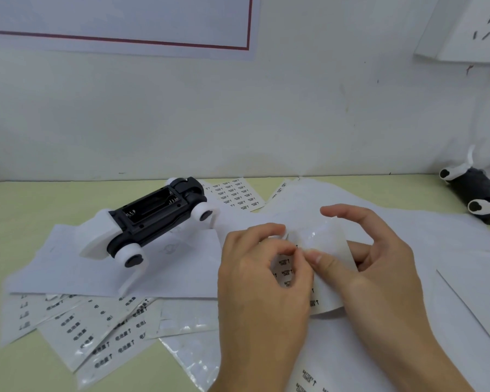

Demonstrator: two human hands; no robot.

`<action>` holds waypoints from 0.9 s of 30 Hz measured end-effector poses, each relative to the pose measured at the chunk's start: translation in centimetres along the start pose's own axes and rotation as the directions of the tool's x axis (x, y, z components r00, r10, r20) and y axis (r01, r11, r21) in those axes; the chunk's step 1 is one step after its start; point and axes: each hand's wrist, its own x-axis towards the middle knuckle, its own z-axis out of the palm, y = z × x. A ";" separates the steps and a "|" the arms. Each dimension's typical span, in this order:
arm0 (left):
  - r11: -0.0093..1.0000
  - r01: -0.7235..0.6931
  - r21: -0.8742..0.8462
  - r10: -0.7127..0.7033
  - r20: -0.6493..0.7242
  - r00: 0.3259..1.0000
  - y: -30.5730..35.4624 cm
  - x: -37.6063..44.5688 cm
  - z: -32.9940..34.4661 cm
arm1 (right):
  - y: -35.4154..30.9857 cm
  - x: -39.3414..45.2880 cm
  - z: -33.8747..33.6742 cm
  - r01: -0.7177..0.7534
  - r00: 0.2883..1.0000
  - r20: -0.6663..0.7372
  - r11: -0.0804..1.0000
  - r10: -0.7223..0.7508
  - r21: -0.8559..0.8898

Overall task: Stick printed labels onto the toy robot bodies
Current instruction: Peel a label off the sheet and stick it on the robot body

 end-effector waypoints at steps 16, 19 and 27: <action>0.999 -0.041 0.006 0.042 -0.028 0.999 -0.1 0.0 0.1 | 0.0 0.2 -0.1 -0.050 0.999 0.001 0.997 0.050 0.052; 0.997 -0.070 0.042 0.071 -0.034 0.997 -0.2 -0.1 0.2 | 0.0 0.2 -0.1 -0.054 0.999 -0.003 0.997 0.054 0.052; 0.996 0.039 -0.075 -0.035 0.053 0.998 -0.1 0.0 -0.2 | 0.1 -0.1 0.0 0.006 1.000 0.000 1.000 -0.006 -0.006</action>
